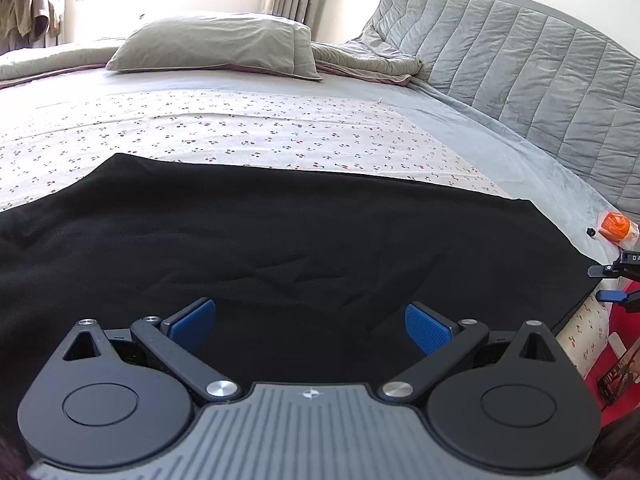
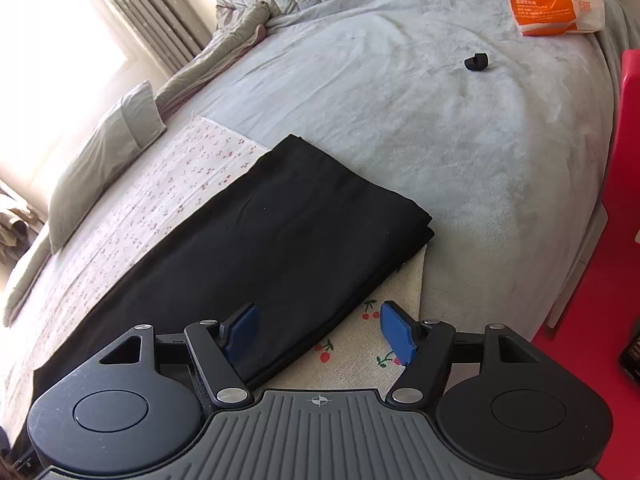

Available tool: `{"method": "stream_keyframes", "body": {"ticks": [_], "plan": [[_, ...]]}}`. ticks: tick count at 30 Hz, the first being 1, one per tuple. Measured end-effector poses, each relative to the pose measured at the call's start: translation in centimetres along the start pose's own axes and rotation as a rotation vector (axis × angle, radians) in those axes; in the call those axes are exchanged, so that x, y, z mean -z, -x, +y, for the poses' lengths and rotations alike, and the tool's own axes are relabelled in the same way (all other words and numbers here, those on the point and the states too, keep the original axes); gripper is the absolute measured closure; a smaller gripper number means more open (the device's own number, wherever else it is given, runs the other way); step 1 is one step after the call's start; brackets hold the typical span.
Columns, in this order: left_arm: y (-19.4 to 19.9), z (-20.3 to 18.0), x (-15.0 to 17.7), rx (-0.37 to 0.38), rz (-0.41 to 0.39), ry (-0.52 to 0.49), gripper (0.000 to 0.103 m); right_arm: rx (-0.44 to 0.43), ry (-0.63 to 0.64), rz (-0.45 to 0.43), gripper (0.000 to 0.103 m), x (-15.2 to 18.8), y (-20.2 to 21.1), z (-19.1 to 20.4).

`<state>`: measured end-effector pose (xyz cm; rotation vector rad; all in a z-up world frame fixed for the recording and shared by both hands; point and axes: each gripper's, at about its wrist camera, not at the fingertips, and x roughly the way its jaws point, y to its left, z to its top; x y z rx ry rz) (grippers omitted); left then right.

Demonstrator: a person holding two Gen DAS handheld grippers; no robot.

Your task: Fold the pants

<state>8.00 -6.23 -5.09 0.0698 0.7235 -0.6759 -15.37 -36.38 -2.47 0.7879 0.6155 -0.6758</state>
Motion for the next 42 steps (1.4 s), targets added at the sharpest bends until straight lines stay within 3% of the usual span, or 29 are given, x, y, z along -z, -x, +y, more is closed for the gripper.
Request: {"method": "stream_keyframes", "body": {"ticks": [4,7,9,12,13,17,22,25,33,42], "plan": [[-0.2,-0.3,0.0,0.012,0.003,0.006,0.000,0.066,0.042,-0.060,0.040,0.2,-1.2,1.1],[-0.5,-0.4,-0.1,0.014,0.002,0.011,0.000,0.141,0.075,-0.099,0.055,0.3,-2.1,1.9],[-0.6,-0.4,-0.1,0.016,0.004,0.019,0.000,0.179,0.092,-0.121,0.071,0.2,-2.5,2.3],[-0.6,-0.1,-0.1,0.023,0.007,0.039,0.000,0.182,0.099,-0.141,0.091,-0.1,-2.7,2.7],[-0.6,0.1,-0.1,0.028,0.008,0.049,0.000,0.175,0.102,-0.144,0.094,-0.1,-2.7,3.0],[-0.4,0.6,-0.3,0.072,0.001,0.089,0.000,0.159,0.183,-0.176,0.096,-0.1,-2.2,5.3],[-0.7,1.5,-0.3,0.191,-0.002,0.193,0.004,0.071,0.310,-0.217,0.097,0.8,-1.5,9.6],[-1.3,2.0,-0.4,0.254,-0.002,0.264,0.014,0.010,0.427,-0.222,0.097,1.9,-1.5,12.9],[-3.3,3.0,-0.3,0.380,0.040,0.417,0.035,-0.238,0.721,-0.079,0.097,7.4,-2.6,20.0],[-5.3,3.1,-0.2,0.497,0.088,0.527,0.044,-0.361,0.956,0.013,0.097,14.1,-2.4,23.4]]}}
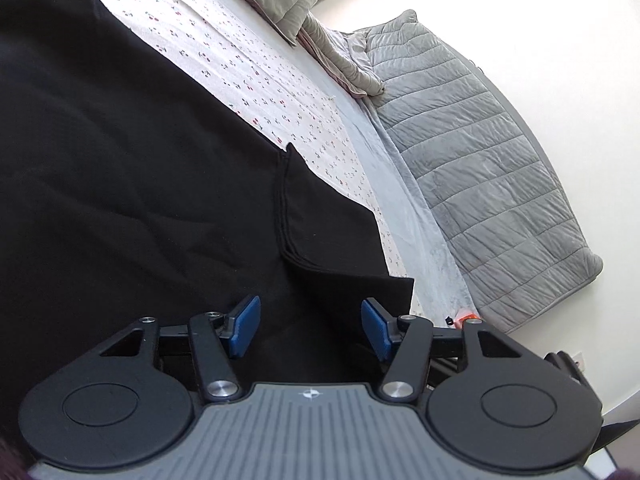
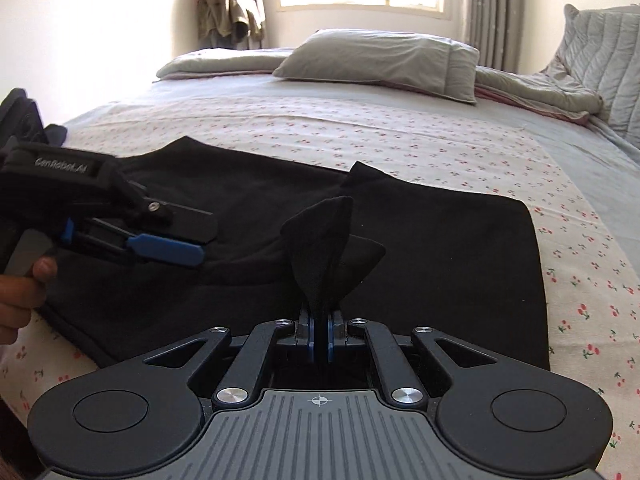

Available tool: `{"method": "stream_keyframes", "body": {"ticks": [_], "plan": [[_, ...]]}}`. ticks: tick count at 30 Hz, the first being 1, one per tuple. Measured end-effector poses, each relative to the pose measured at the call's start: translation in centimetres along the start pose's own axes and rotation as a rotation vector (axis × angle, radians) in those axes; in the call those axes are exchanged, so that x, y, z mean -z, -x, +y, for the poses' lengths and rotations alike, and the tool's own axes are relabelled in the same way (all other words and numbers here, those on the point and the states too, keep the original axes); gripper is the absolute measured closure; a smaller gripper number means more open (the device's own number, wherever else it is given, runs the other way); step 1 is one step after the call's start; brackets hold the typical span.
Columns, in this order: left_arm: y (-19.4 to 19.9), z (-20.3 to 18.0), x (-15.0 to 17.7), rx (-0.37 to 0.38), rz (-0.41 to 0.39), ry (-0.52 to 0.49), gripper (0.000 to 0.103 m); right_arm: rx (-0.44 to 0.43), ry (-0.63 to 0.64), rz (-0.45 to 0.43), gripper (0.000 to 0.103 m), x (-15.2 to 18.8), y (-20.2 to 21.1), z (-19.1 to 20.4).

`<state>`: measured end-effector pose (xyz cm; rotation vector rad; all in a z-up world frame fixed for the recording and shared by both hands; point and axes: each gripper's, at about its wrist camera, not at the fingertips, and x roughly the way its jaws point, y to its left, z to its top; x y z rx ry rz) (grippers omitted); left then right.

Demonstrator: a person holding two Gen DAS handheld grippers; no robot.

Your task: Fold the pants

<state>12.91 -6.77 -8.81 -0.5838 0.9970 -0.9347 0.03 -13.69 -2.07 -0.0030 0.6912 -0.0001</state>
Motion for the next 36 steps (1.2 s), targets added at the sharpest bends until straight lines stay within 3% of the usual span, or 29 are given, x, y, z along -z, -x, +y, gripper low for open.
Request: {"method": "stream_keyframes", "body": {"ticks": [7,13,21,26,28,29,30,32,34,35,36], "plan": [[-0.4,0.9,-0.5,0.032,-0.031,0.095,0.047,-0.110,0.027,-0.020,0.097,0.3,1.1,2.1],[0.0,1.9,-0.5,0.018,-0.061,0.160,0.064,-0.147,0.043,-0.048,0.096,0.6,2.1,2.7],[0.7,2.7,-0.7,0.037,-0.109,0.239,0.064,-0.178,0.112,-0.084,0.096,1.0,3.0,3.9],[0.3,1.3,-0.8,-0.055,-0.118,0.151,0.065,-0.191,0.167,-0.074,0.096,1.5,2.7,4.8],[0.1,0.5,-0.6,-0.128,-0.130,0.097,0.075,-0.200,0.180,-0.075,0.096,1.6,2.7,5.1],[0.0,0.3,-0.6,-0.169,-0.134,0.075,0.092,-0.204,0.185,-0.070,0.095,1.6,2.7,5.3],[0.0,0.0,-0.5,-0.219,-0.136,0.046,0.098,-0.215,0.187,-0.060,0.091,1.6,2.6,5.4],[0.2,-0.3,-0.6,-0.253,-0.144,0.017,0.098,-0.249,0.179,-0.041,0.088,1.3,2.6,5.4],[0.7,-1.1,-0.9,-0.308,-0.145,-0.036,0.098,-0.285,0.157,-0.042,0.071,1.0,3.1,5.0],[0.9,-1.5,-1.1,-0.330,-0.146,-0.062,0.098,-0.299,0.138,-0.056,0.053,0.8,3.5,4.7],[1.3,-1.7,-1.2,-0.356,-0.145,-0.086,0.098,-0.308,0.124,-0.072,0.041,0.7,3.9,4.4]]}}
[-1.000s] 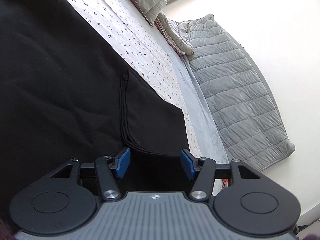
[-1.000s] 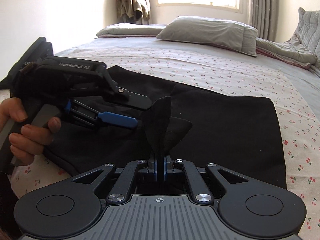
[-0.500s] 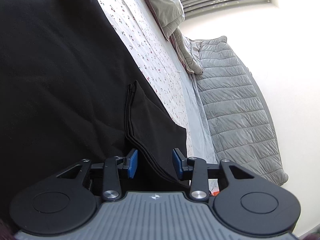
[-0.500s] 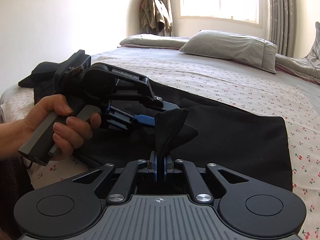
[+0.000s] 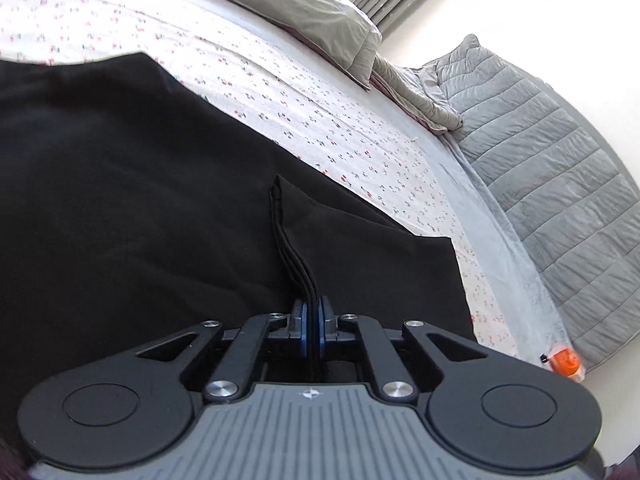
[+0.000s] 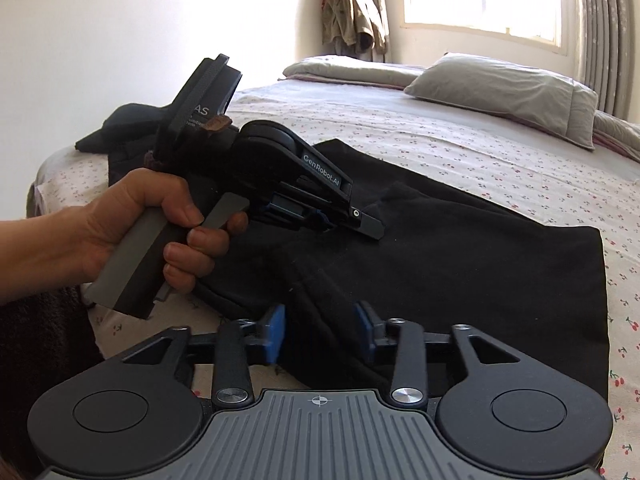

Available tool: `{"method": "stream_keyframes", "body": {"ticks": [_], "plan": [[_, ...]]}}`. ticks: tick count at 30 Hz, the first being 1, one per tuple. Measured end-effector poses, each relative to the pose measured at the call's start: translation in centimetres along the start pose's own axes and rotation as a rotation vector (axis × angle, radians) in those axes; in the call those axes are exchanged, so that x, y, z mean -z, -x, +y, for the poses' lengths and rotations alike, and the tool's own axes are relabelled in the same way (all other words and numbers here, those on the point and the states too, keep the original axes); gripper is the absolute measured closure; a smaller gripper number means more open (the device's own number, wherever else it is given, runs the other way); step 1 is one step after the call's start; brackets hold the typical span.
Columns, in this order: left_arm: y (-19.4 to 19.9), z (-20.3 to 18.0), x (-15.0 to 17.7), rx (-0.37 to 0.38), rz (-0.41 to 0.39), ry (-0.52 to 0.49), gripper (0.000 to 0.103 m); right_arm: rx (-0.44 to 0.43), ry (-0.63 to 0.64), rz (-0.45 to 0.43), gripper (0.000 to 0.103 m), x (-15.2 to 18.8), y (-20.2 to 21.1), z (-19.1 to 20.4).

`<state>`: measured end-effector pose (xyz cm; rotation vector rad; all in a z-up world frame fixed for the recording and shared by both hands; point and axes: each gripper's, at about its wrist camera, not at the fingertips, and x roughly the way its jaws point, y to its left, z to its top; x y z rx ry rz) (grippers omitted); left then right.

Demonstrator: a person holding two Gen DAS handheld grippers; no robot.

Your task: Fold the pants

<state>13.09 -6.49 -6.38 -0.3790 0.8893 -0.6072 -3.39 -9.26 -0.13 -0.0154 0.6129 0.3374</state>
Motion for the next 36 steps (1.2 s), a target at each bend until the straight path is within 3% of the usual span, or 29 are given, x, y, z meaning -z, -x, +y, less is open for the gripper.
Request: {"method": "stream_keyframes", "body": {"ticks": [3,7,11,14,27,36], "plan": [[1.2,0.6,-0.9,-0.066,0.005,-0.051,0.098,-0.027,-0.053,-0.030,0.039,-0.6,0.8,-0.9],[3.2,1.8,-2.2,-0.159,-0.005,-0.119,0.098,0.024,-0.138,-0.017,0.035,-1.0,0.3,-2.4],[5.0,3.4,-3.0,-0.257,-0.027,-0.169,0.098,0.126,-0.204,0.080,0.035,-1.1,-1.7,-3.4],[6.9,5.4,-3.7,-0.335,-0.046,-0.193,0.098,0.149,-0.243,0.131,0.035,-1.0,-3.1,-3.9],[14.7,13.1,-5.8,-0.609,-0.129,-0.121,0.098,0.095,-0.258,0.148,0.031,-3.4,-6.6,-1.7],[17.8,17.1,-7.3,-0.717,-0.161,-0.075,0.098,0.060,-0.253,0.162,0.031,-4.5,-8.6,-0.7]]}}
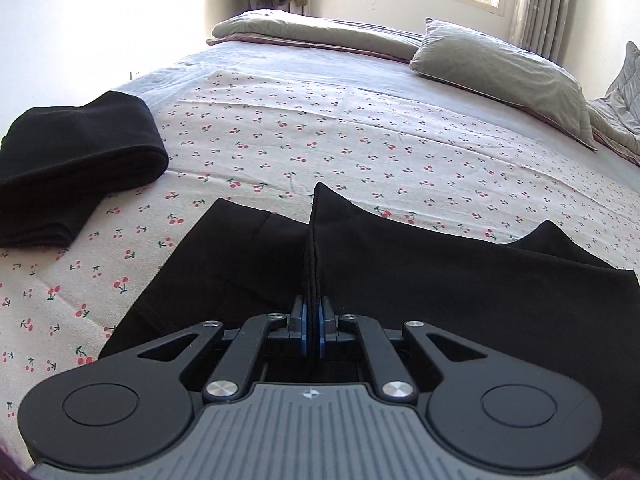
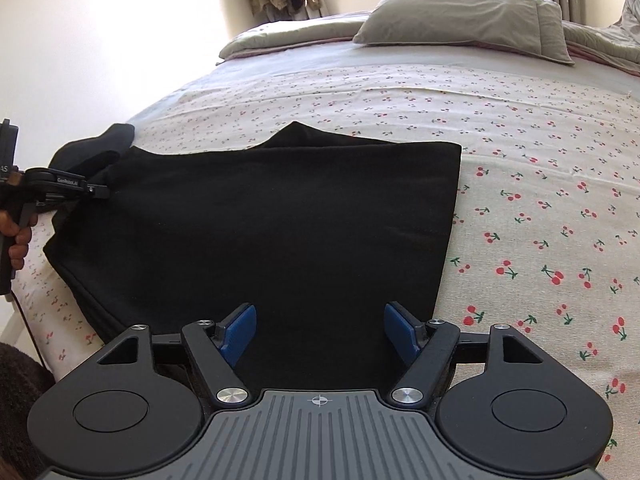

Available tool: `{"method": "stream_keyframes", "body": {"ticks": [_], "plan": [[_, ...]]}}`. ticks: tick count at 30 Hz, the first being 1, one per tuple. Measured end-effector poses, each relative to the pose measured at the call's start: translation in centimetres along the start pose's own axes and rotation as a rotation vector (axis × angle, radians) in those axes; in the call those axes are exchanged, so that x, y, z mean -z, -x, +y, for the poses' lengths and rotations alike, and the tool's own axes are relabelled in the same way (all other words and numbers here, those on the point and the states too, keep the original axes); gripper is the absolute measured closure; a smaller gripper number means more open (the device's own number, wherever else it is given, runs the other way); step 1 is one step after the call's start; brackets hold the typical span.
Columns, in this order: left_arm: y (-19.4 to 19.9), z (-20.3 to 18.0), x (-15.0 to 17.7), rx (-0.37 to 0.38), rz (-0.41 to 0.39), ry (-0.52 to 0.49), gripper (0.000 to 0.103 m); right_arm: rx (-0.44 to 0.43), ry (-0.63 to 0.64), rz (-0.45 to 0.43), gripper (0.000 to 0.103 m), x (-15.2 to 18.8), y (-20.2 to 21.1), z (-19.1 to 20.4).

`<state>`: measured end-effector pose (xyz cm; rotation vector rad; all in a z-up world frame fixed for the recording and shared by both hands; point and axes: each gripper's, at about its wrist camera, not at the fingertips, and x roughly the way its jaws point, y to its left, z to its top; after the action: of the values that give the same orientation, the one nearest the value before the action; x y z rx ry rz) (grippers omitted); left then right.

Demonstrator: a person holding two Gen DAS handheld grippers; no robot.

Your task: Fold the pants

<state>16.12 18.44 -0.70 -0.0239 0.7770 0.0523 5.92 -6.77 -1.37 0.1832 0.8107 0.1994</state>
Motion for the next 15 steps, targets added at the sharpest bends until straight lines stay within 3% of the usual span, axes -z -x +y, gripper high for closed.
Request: {"method": "stream_keyframes", "body": {"ticks": [7,8,10,12,15], "plan": [[-0.8,1.3,0.0,-0.131,-0.033,-0.019,0.097,0.003,-0.001,0.006,0.030,-0.1,-0.5,0.1],[-0.8,1.4,0.1,-0.138,-0.034,-0.021,0.093,0.008,-0.003,0.007,0.028,-0.1,-0.5,0.0],[-0.4,1.4,0.2,-0.156,-0.048,-0.007,0.077,0.012,-0.008,0.012,0.026,0.0,-0.3,-0.4],[0.5,1.2,0.3,-0.137,-0.068,0.003,0.042,0.015,-0.017,0.009,0.026,0.0,0.0,-0.7],[2.1,0.1,0.5,-0.080,-0.093,-0.005,0.031,0.012,-0.042,0.000,0.026,-0.1,0.7,-1.5]]}}
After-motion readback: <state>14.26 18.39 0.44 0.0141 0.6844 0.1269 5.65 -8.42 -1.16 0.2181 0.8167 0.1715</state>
